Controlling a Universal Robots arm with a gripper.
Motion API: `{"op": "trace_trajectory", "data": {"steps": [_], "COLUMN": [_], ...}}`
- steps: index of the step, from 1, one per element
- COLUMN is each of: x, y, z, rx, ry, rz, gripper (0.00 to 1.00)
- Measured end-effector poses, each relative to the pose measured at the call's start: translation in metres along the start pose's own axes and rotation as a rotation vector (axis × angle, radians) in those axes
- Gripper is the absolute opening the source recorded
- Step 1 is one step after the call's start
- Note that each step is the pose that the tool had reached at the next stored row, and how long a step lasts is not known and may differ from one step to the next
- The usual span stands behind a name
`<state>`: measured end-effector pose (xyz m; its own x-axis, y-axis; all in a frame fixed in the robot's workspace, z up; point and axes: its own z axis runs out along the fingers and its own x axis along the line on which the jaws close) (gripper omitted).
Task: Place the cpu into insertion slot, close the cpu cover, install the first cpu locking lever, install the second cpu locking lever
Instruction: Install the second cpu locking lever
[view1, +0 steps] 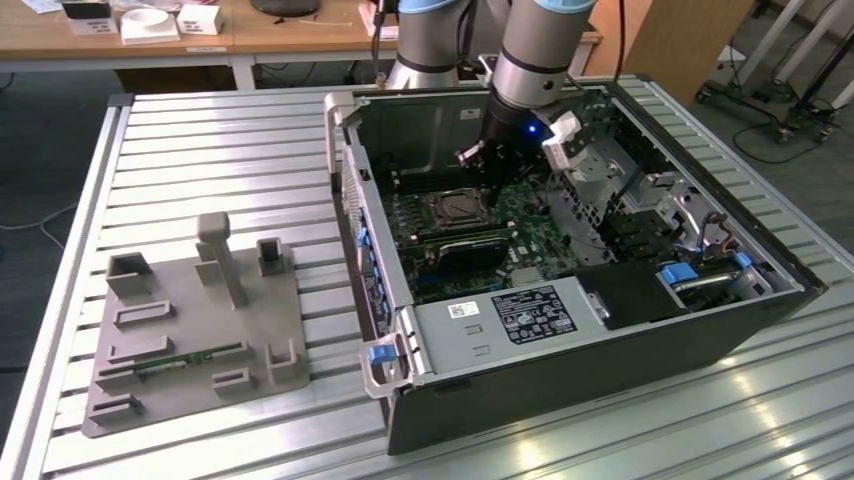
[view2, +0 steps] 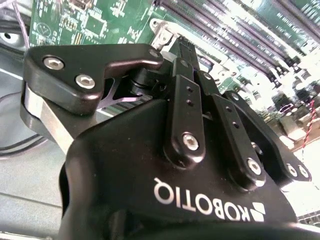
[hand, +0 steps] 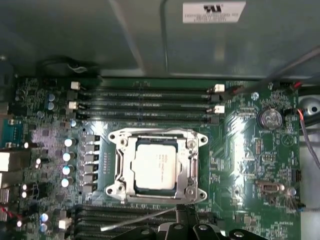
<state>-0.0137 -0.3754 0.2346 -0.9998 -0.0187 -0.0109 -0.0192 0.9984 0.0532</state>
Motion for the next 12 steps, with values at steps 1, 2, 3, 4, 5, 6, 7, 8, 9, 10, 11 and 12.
{"op": "trace_trajectory", "data": {"steps": [1, 2, 3, 4, 5, 6, 7, 8, 9, 10, 11, 12], "x": [0.0, 0.0001, 0.0001, 0.0001, 0.0002, 0.0005, 0.0011, 0.0021, 0.0038, 0.0051, 0.0098, 0.0101], "y": [-0.0016, -0.0032, -0.0043, -0.0055, -0.0065, -0.0072, -0.0075, -0.0076, -0.0077, -0.0077, -0.0085, -0.0091], "z": [-0.0001, -0.0002, -0.0002, -0.0003, -0.0003, -0.0004, -0.0003, -0.0001, 0.0001, 0.0003, 0.0018, 0.0021], "rx": [0.0, 0.0001, 0.0005, 0.0007, 0.0007, 0.0008, 0.0007, 0.0006, 0.0006, 0.0007, 0.0008, 0.0008], "ry": [0.0, 0.0, 0.0, 0.0, 0.0, 0.0001, 0.0006, 0.0013, 0.0021, 0.0027, 0.0071, 0.0082], "rz": [0.0, 0.0, 0.0, 0.0, 0.0, 0.0, 0.0, 0.0, 0.0, 0.0, 0.0, 0.0], "gripper": [0.1, 0.1, 0.1, 0.1, 0.1, 0.1, 0.1, 0.1, 0.1, 0.1, 0.1, 0.1]}}
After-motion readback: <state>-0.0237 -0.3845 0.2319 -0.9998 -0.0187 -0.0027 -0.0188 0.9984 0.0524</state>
